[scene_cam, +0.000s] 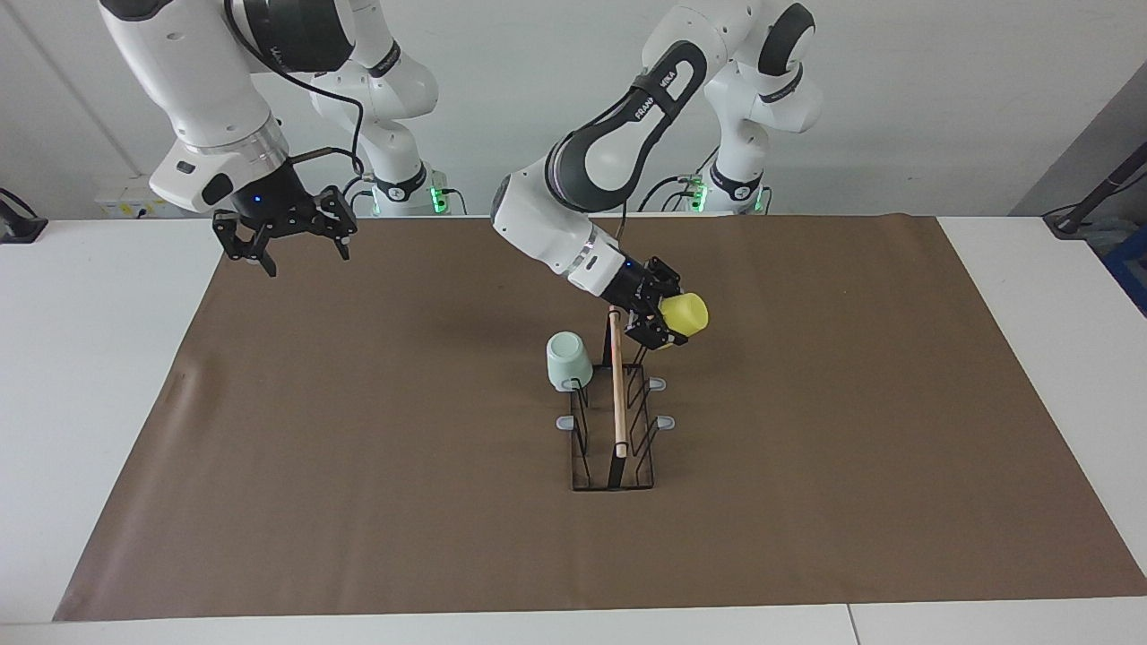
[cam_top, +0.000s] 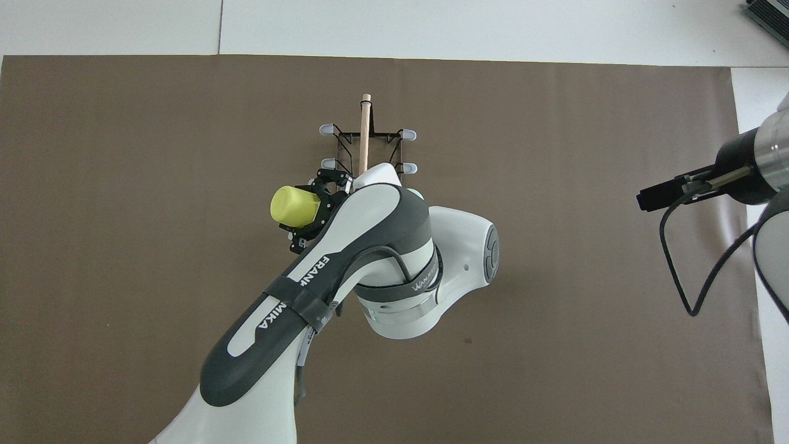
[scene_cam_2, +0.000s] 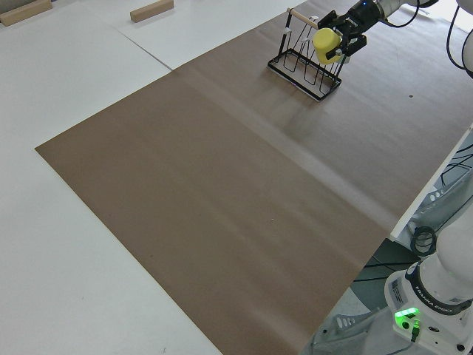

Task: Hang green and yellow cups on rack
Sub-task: 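Hang the yellow cup on a rack peg with the left gripper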

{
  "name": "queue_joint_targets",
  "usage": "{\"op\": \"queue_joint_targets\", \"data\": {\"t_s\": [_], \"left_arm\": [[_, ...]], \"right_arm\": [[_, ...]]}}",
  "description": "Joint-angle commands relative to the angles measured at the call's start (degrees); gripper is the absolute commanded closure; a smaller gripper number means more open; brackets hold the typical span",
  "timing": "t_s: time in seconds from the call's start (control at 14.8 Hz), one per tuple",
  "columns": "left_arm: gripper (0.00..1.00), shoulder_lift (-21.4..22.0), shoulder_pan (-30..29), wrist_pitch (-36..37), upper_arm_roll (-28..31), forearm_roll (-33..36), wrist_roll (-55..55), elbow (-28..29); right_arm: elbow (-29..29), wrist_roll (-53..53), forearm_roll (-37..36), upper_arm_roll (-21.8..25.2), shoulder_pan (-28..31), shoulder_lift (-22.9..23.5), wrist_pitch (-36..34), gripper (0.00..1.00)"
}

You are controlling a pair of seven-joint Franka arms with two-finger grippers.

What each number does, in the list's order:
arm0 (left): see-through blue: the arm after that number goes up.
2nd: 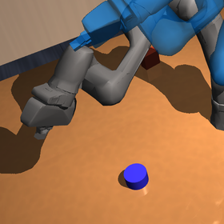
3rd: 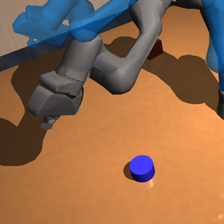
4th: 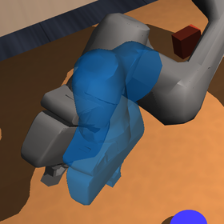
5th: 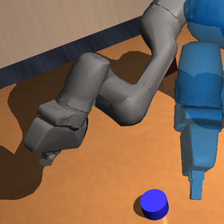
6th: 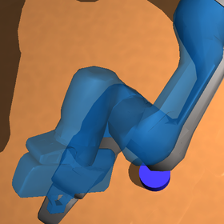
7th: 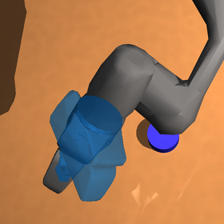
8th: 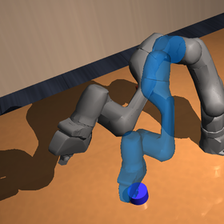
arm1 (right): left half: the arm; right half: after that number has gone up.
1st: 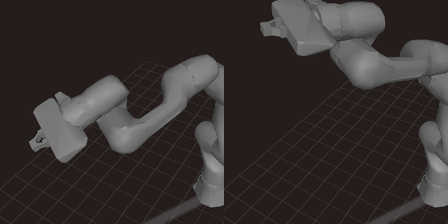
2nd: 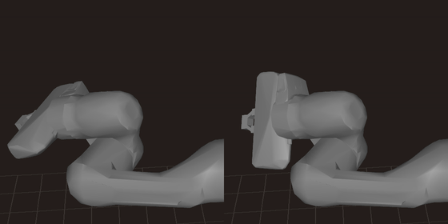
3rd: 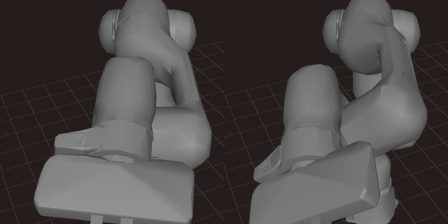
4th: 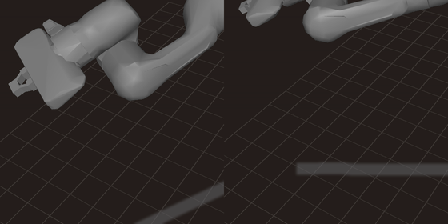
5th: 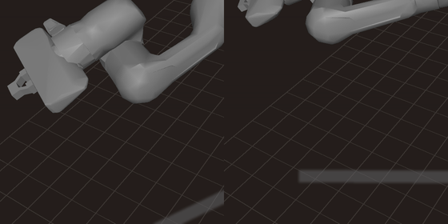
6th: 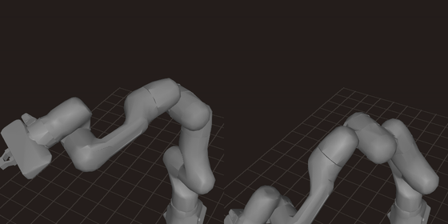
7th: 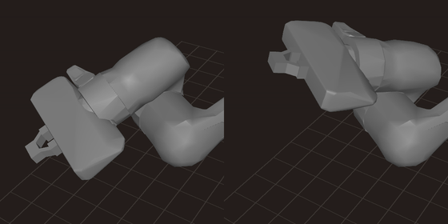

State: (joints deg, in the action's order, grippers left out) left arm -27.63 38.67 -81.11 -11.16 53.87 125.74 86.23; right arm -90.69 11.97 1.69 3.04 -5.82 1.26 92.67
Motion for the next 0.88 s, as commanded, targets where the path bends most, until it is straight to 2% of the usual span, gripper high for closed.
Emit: {"op": "queue_joint_targets", "data": {"t_s": [0.0,0.27,0.81], "left_arm": [[1.00,-0.14,-0.09,2.00,-0.36,0.97,0.83,0.17],[1.00,0.03,-0.18,5.35,-0.53,3.79,-0.14,0.17],[1.00,0.12,0.00,0.87,-2.20,3.35,-0.14,2.80]], "right_arm": [[1.22,-0.72,-0.37,0.30,-0.33,0.67,-1.00,0.00],[1.22,-0.72,-0.28,0.30,-0.33,0.67,-0.91,0.00],[1.22,-0.63,-0.28,0.30,-0.06,0.76,-1.17,0.00]]}}
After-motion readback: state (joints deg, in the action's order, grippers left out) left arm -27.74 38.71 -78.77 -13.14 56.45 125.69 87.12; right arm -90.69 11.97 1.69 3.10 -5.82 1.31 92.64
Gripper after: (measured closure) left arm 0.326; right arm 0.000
